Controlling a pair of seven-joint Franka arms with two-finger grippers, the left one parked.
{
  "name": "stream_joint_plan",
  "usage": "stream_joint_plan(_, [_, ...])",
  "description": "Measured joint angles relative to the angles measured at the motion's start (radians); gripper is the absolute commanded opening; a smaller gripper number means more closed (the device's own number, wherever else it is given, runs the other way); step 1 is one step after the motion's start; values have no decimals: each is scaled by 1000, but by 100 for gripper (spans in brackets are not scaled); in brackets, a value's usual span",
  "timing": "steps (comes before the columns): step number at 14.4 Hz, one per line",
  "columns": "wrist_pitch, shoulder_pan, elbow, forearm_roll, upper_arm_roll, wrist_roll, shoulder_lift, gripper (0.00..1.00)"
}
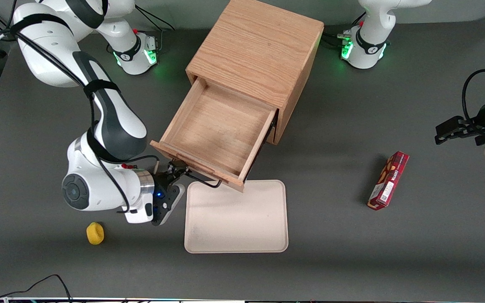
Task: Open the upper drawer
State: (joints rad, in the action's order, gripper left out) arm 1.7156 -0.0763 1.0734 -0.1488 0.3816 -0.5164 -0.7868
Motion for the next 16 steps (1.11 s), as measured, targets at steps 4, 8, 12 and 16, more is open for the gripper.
stream_joint_plan(4, [-7,-1,-90,0,1,0,-5,100])
stream_joint_plan(8, [-42,-10,-166,38,6,95,103,100])
stream_joint_plan(12, [-280,-5,-158,100,-37,457,322,100])
stream_joint_plan(16, [-537,24,-113,102,-237,501,435,100])
